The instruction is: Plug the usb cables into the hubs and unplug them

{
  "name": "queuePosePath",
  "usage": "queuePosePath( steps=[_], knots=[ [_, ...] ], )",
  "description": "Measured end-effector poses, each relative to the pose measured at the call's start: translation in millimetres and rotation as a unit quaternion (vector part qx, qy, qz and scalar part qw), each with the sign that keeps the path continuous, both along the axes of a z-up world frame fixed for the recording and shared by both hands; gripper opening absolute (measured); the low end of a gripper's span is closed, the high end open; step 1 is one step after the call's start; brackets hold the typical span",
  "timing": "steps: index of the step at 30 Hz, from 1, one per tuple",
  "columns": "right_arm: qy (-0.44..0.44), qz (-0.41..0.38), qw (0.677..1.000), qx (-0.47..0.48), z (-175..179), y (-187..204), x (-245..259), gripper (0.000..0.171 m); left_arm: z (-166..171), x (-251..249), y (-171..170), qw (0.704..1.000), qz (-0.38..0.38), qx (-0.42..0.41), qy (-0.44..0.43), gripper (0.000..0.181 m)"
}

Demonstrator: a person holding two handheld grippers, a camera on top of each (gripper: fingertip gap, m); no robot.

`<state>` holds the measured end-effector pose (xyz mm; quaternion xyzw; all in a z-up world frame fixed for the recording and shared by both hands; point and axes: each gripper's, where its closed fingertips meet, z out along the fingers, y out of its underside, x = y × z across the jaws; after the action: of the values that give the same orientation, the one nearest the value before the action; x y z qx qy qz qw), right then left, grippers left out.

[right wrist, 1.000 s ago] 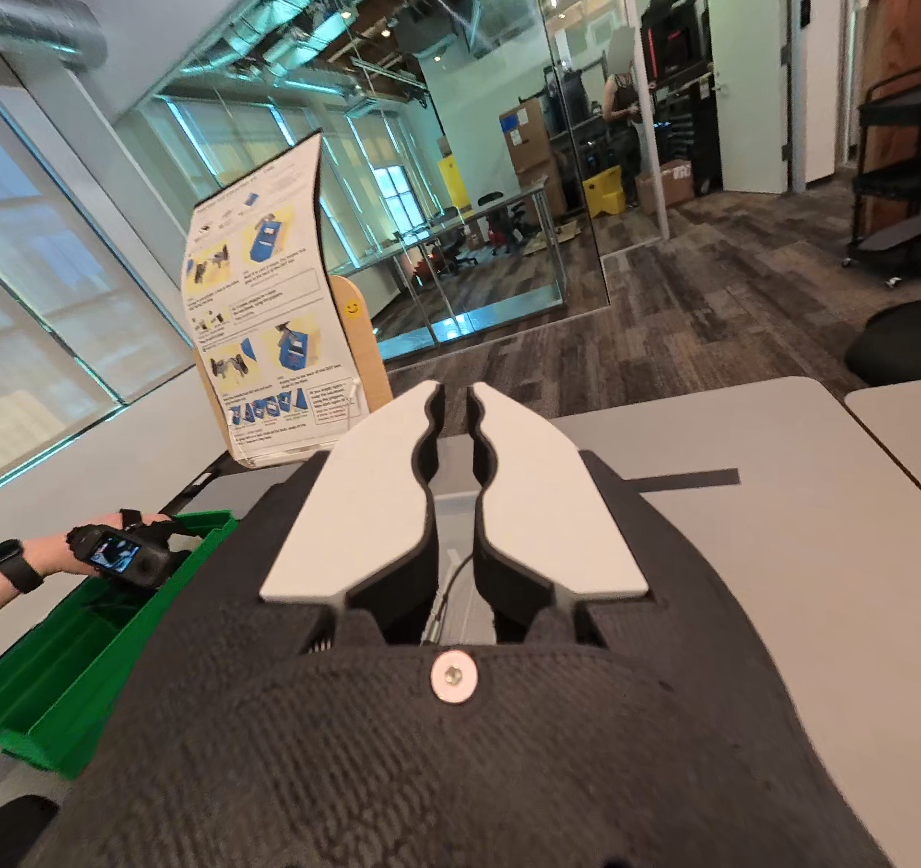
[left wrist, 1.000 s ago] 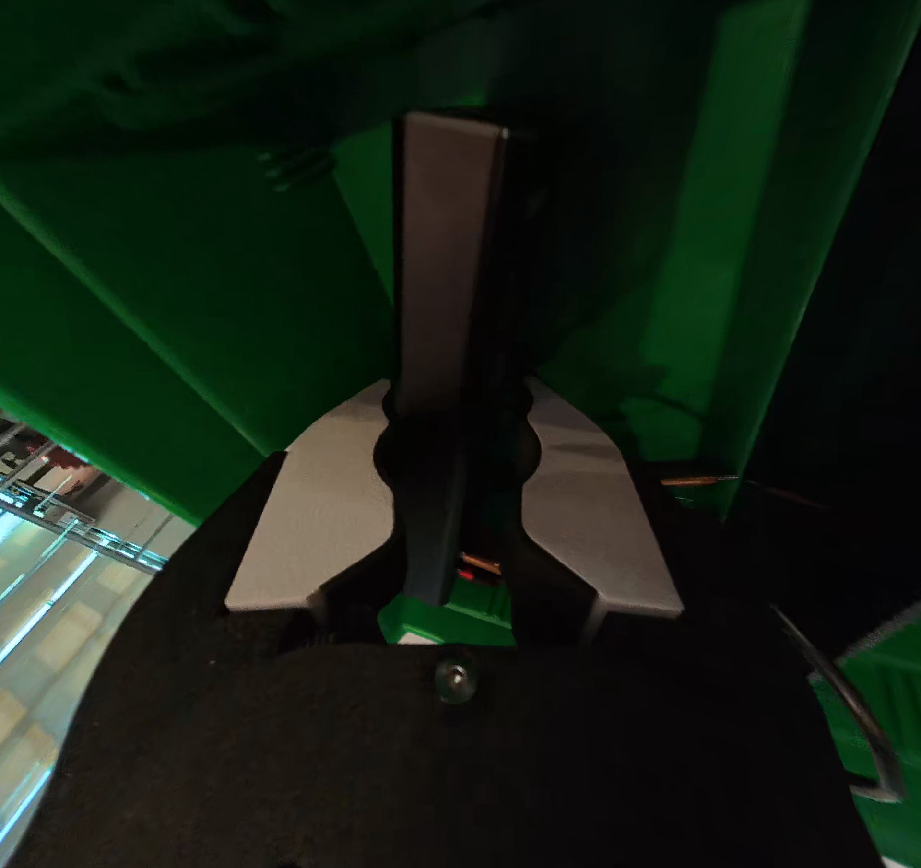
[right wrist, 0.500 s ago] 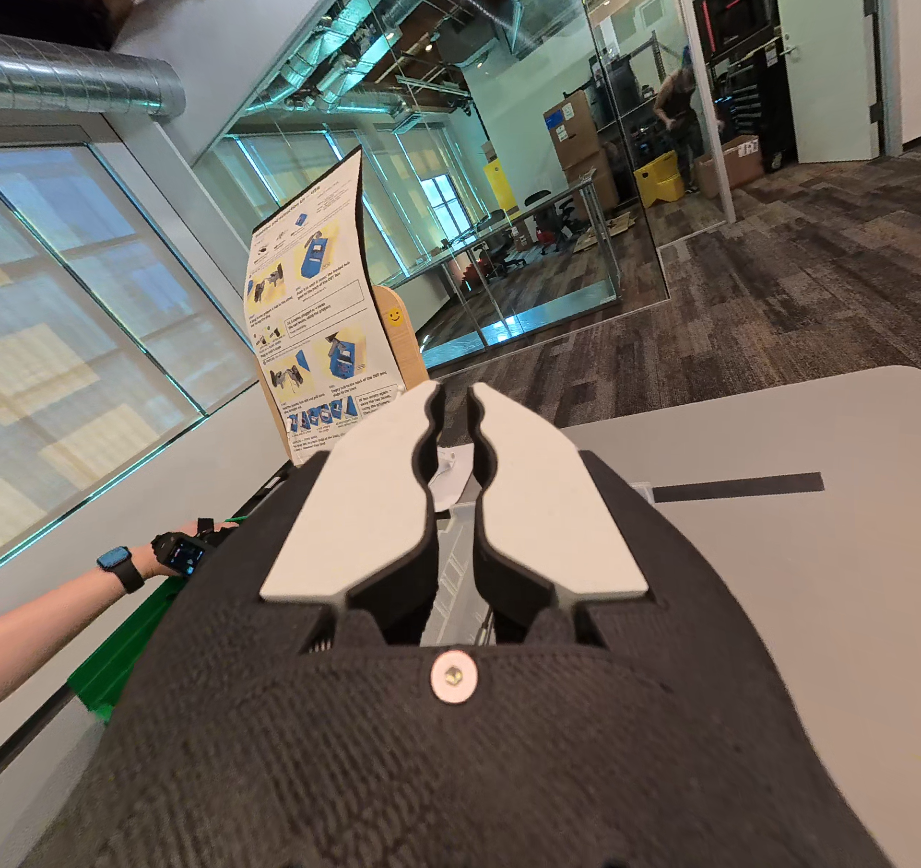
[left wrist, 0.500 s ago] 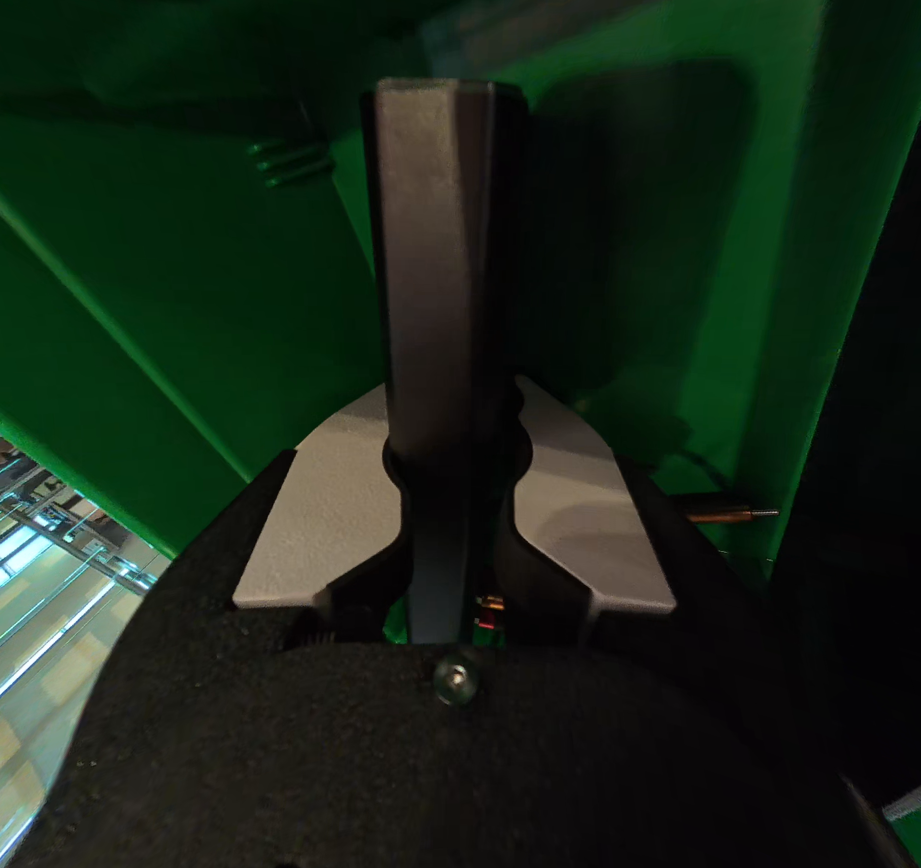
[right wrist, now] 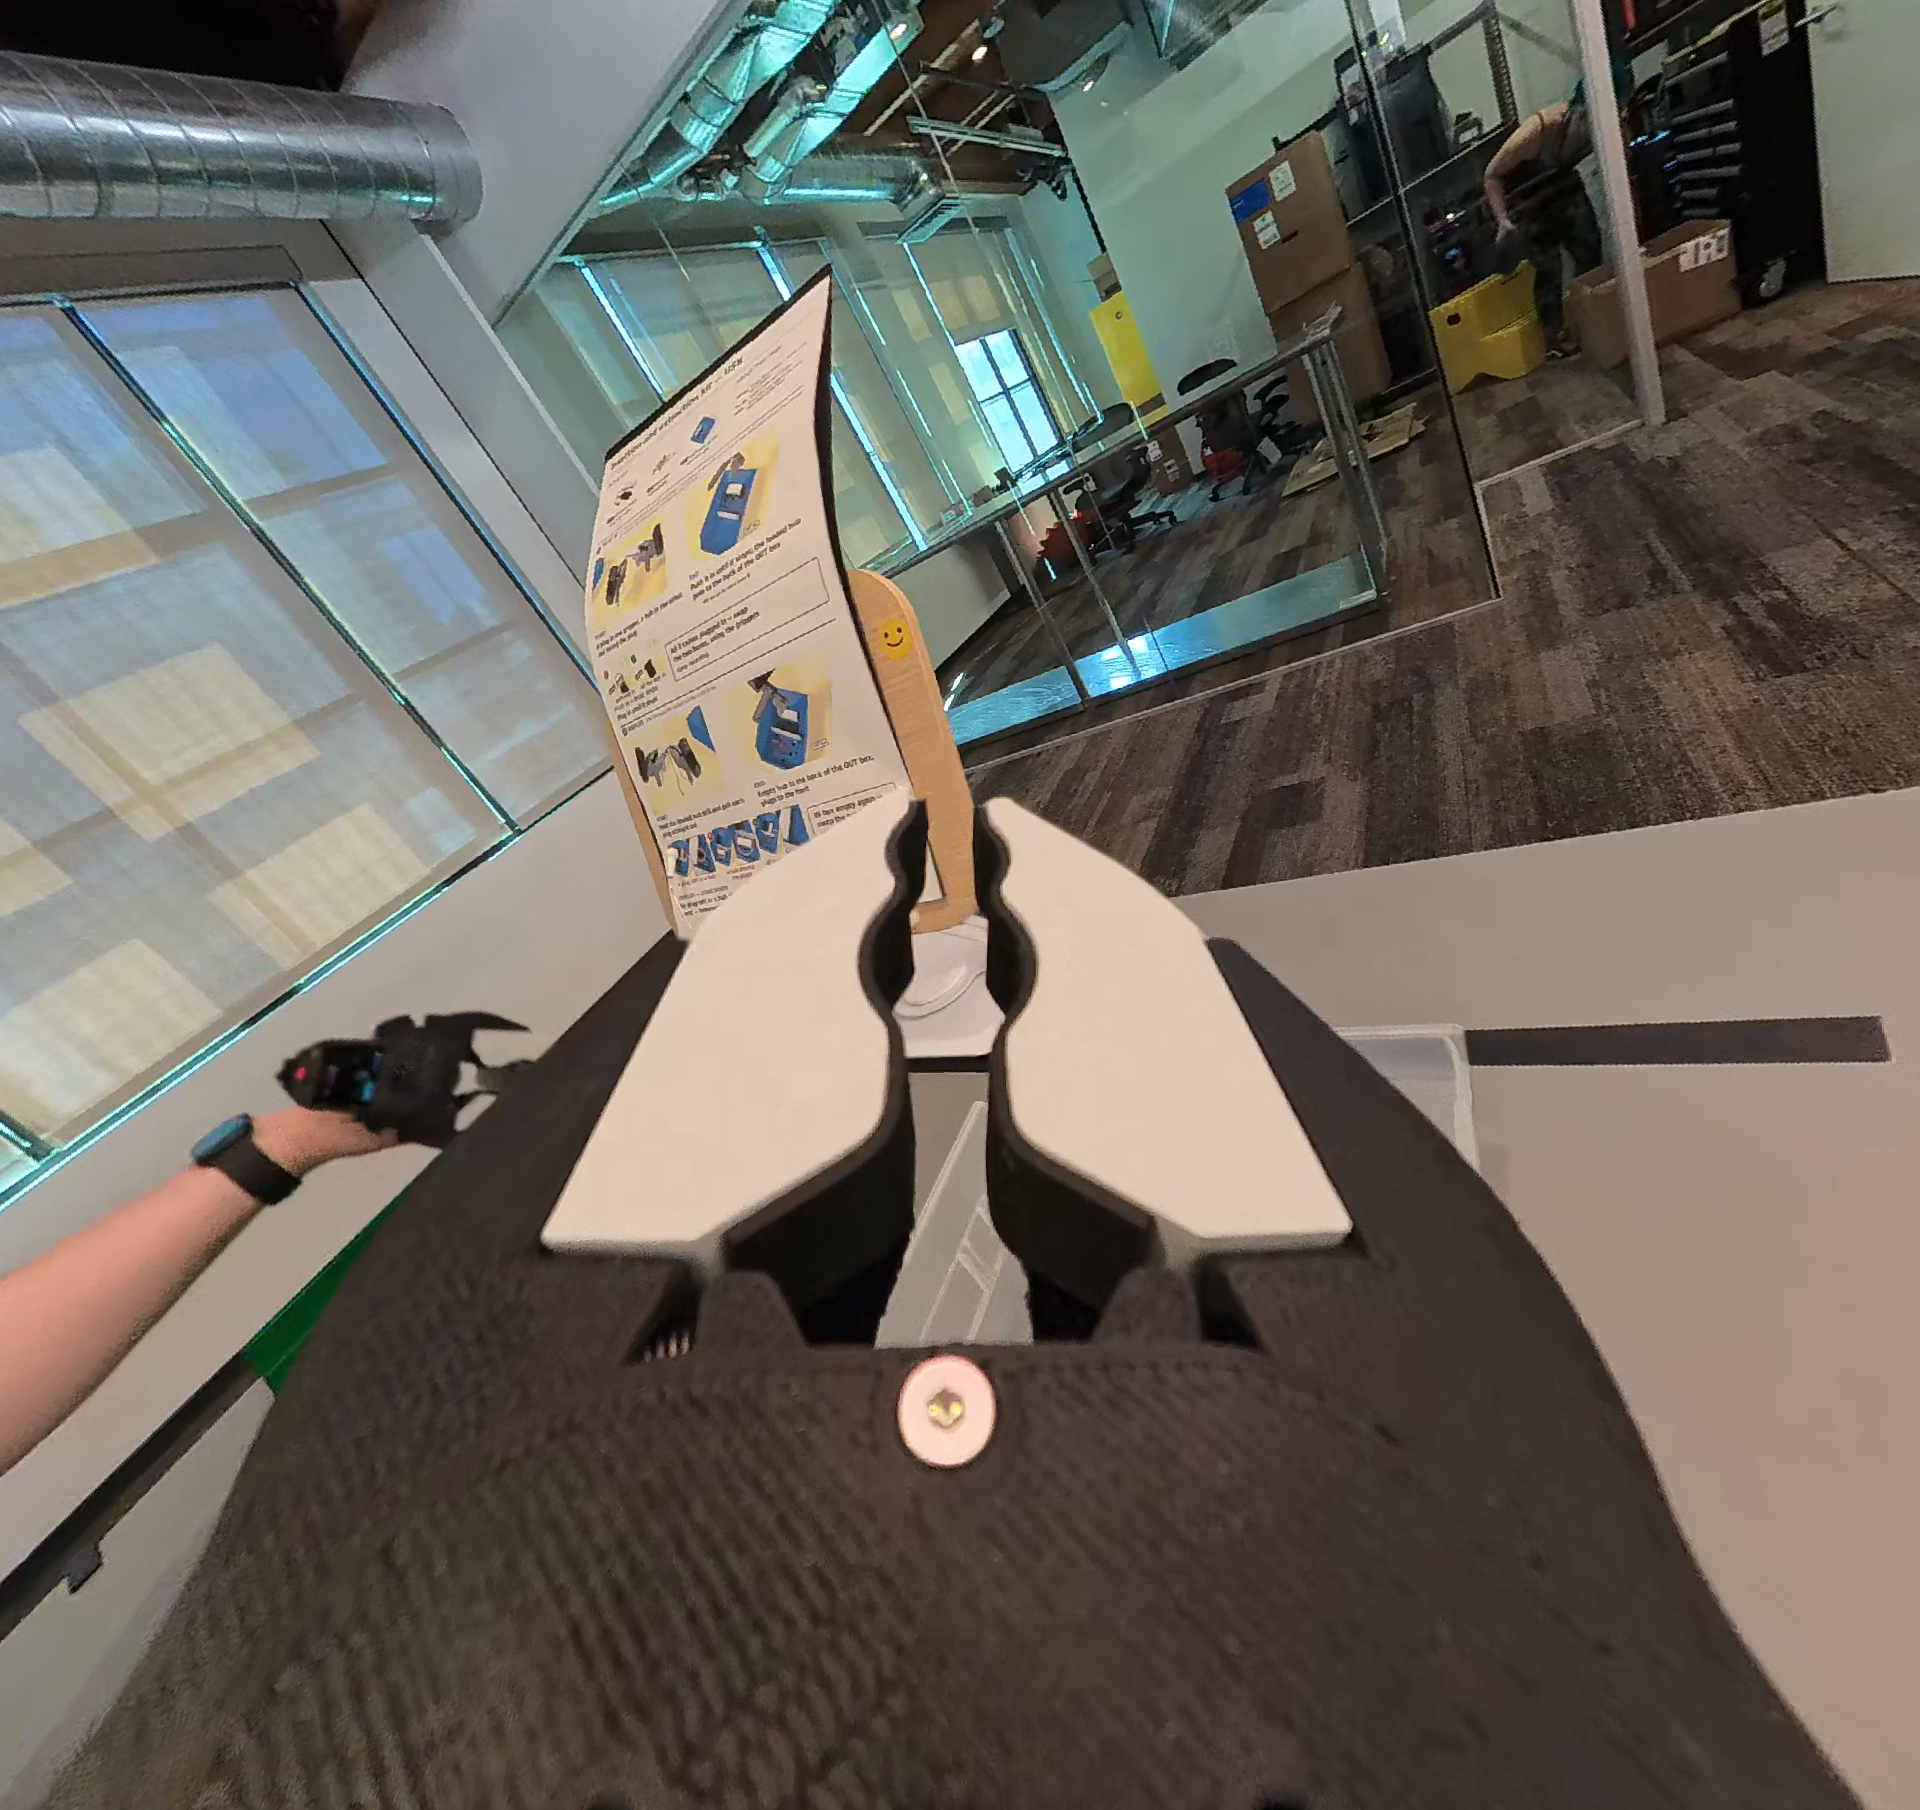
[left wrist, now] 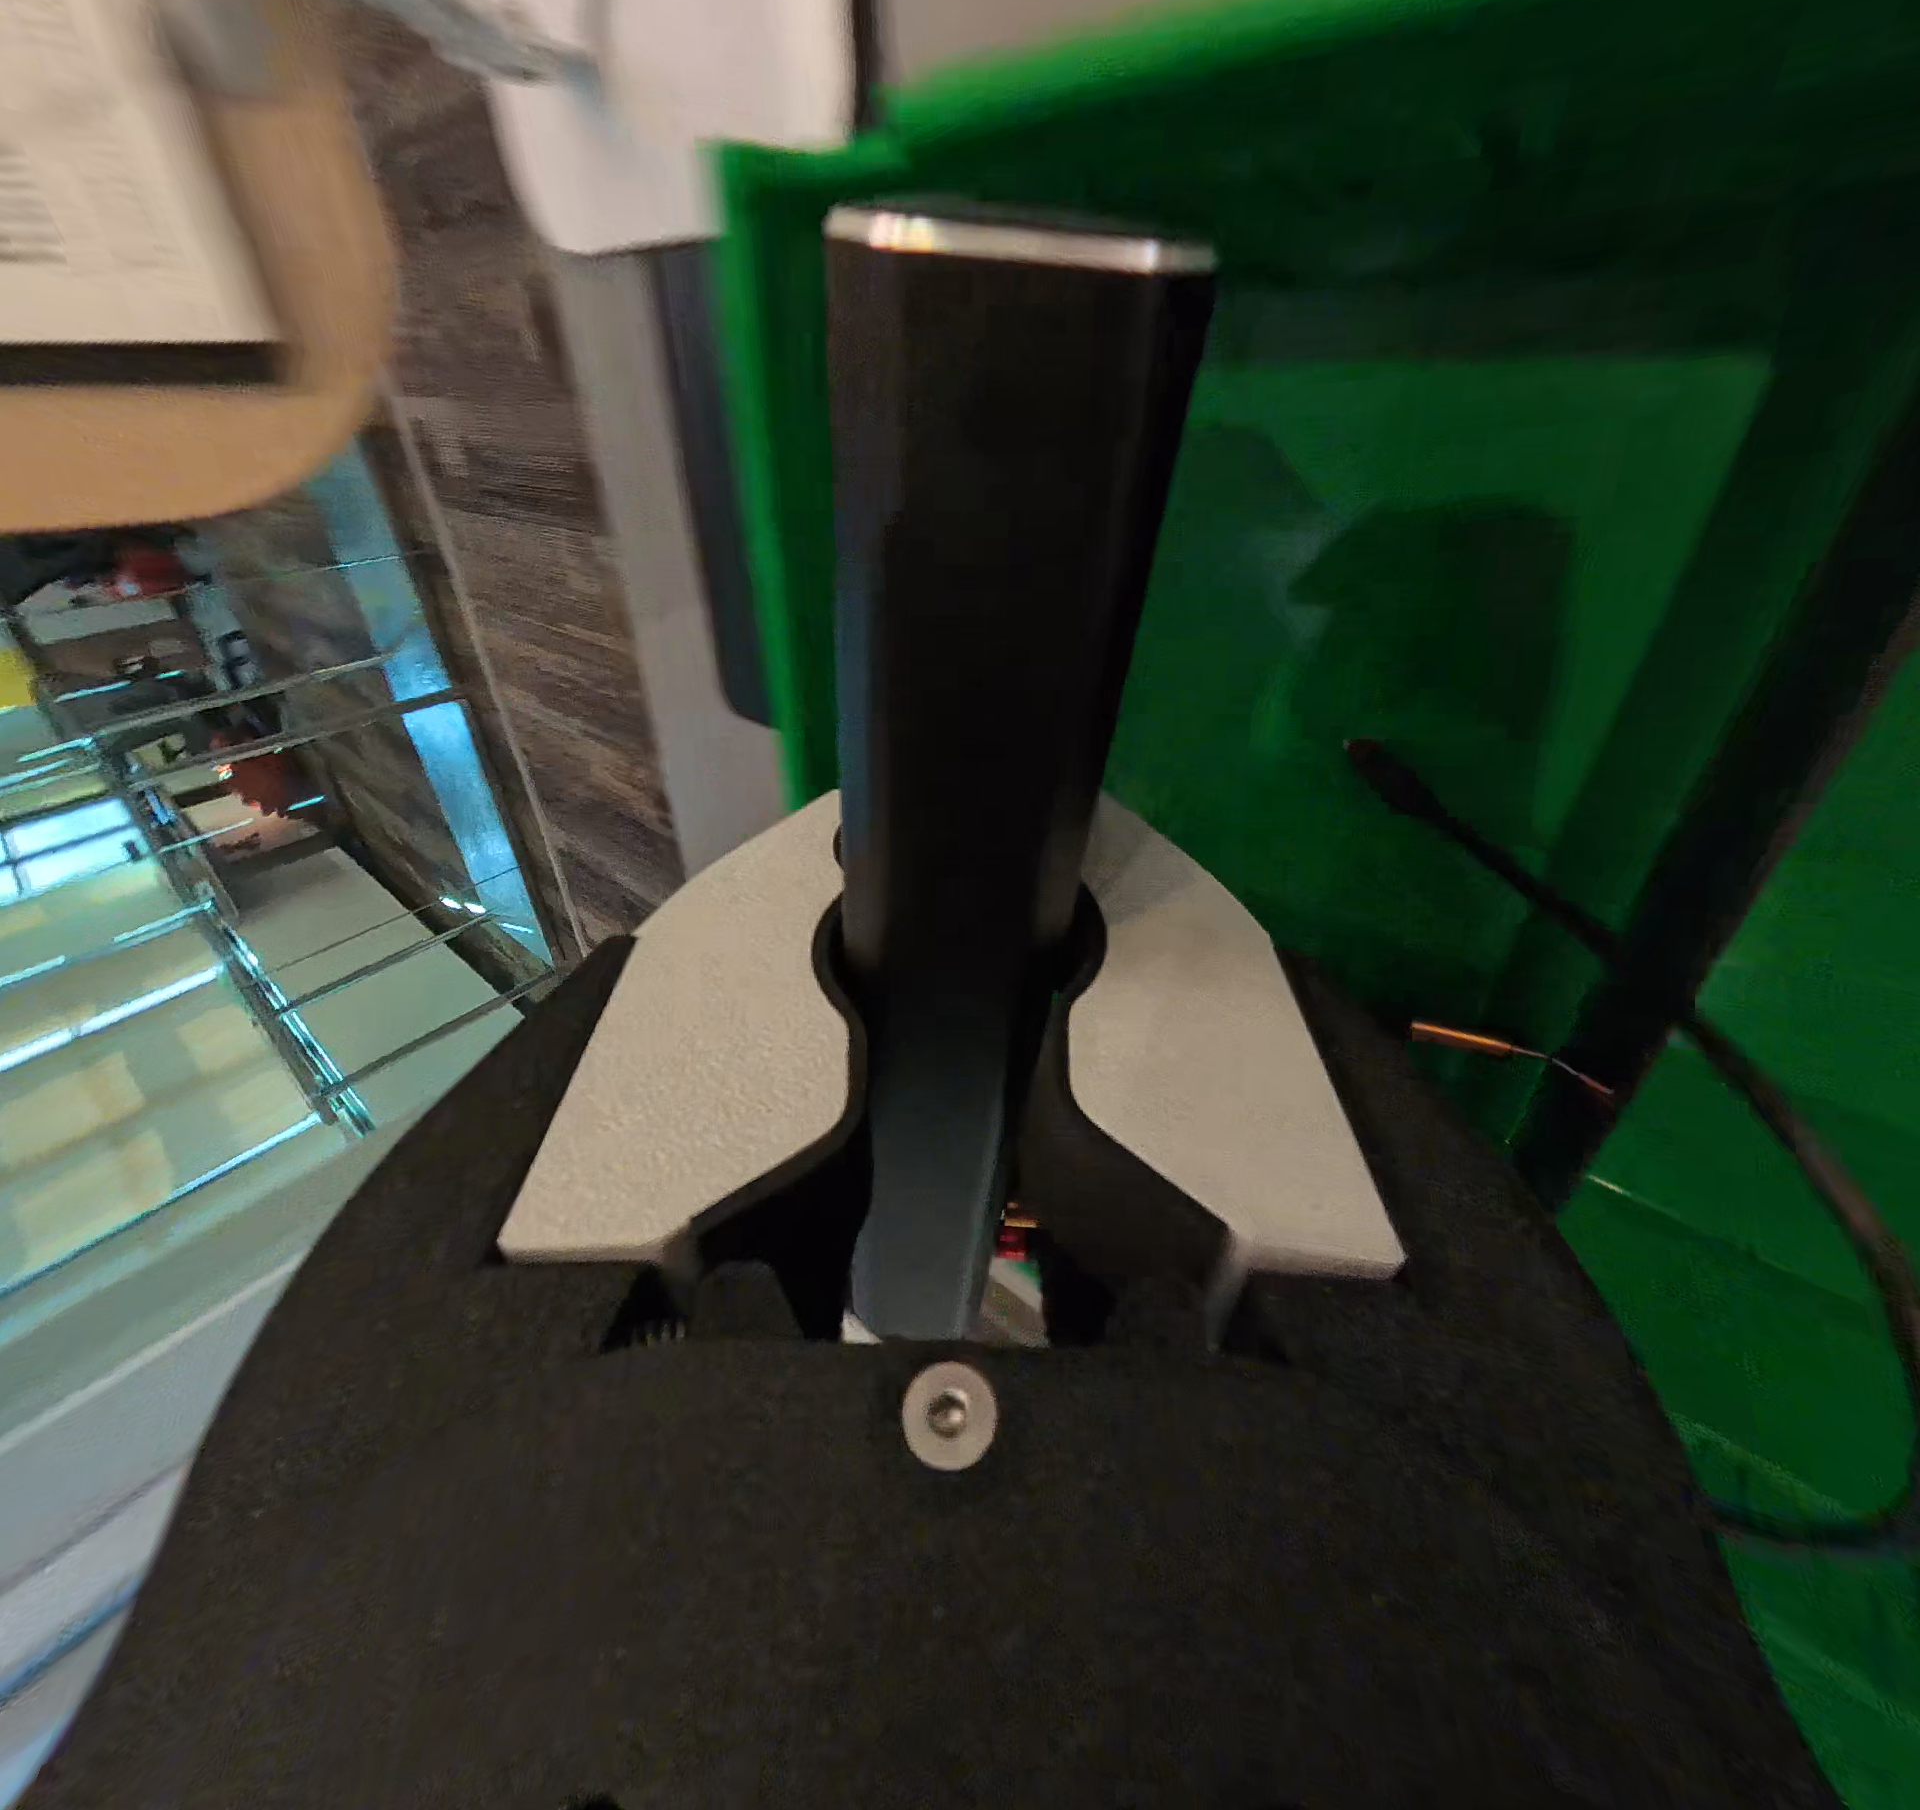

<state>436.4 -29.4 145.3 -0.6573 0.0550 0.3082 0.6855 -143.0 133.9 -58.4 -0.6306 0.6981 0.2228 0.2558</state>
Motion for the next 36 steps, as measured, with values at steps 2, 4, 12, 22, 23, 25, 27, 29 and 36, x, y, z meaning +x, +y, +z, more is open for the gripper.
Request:
queuePosePath(
  steps=[2,4,12,22,23,25,27,29,36],
  knots=[
    [0.000,0.006,1.000,0.005,3,1,-5,0.009,40,8,-2,0.997,0.011,0.035,-0.067,0.031],
    [-0.003,0.016,1.000,0.011,6,1,-13,0.008,86,20,-10,0.986,0.012,0.068,-0.148,0.031],
    [-0.073,0.063,0.989,0.108,46,-10,-76,0.009,273,113,-97,0.817,-0.034,0.044,-0.574,0.031],
    [-0.296,0.088,0.916,0.255,53,-26,-208,0.010,280,216,-180,0.620,-0.106,-0.109,-0.770,0.031],
    [-0.319,0.086,0.912,0.242,48,-23,-216,0.011,271,220,-178,0.604,-0.096,-0.129,-0.781,0.031],
    [-0.343,0.085,0.906,0.232,46,-25,-230,0.012,251,221,-168,0.595,-0.075,-0.140,-0.788,0.031],
    [-0.327,0.099,0.906,0.248,54,-36,-248,0.012,232,217,-152,0.598,-0.055,-0.127,-0.790,0.030],
    [-0.292,0.134,0.906,0.275,61,-52,-276,0.012,218,213,-136,0.611,-0.027,-0.139,-0.779,0.030],
    [-0.377,0.179,0.894,0.163,-14,-17,-373,0.026,199,195,-107,0.641,0.043,-0.075,-0.763,0.031]
  ],
)
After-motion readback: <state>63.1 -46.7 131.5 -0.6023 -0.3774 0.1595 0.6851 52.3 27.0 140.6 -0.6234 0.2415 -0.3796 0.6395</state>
